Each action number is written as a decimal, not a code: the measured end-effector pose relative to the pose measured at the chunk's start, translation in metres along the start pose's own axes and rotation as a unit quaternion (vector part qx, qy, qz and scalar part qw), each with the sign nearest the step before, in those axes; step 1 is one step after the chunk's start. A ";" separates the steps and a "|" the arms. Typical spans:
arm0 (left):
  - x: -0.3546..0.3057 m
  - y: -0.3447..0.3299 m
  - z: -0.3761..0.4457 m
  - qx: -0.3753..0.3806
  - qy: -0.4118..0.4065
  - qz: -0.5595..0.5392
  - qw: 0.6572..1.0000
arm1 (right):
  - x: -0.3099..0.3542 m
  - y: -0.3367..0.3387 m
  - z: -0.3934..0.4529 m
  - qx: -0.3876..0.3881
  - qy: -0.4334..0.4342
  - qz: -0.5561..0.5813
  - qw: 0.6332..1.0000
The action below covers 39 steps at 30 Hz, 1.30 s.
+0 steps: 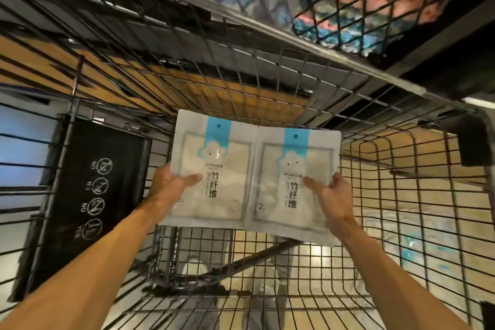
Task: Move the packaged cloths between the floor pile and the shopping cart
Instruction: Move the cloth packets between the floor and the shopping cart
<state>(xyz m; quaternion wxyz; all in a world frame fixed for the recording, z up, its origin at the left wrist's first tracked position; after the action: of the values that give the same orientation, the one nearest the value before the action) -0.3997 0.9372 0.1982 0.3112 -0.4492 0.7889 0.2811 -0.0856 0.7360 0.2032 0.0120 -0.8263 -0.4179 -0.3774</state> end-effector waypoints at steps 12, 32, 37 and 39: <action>0.013 -0.006 0.004 -0.071 -0.115 0.292 0.947 | 0.004 -0.004 -0.011 -0.146 0.111 -0.188 0.965; -0.015 -0.026 -0.013 -0.031 -0.139 0.672 0.726 | 0.037 -0.013 -0.030 -0.124 0.177 -0.655 0.724; -0.082 -0.024 -0.057 -0.060 -0.184 0.662 0.724 | 0.087 0.006 -0.075 -0.113 0.197 -0.656 0.720; -0.116 -0.023 -0.077 -0.060 -0.193 0.662 0.722 | 0.113 0.015 -0.098 -0.113 0.212 -0.637 0.732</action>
<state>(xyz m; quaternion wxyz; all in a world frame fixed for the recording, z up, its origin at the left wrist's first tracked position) -0.3506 0.9332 0.3308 0.1635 0.2333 0.7900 0.5429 -0.0940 0.7704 0.3499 -0.2360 -0.2597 -0.7875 -0.5066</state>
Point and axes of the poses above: each hand's wrist, its own z-axis towards the middle knuckle, its own y-axis out of the back of the hand, x = y × z, the point moved 8 cm from there along z, towards the middle knuckle, and after that the axes turned 5 degrees about -y, right-handed, at the moved point
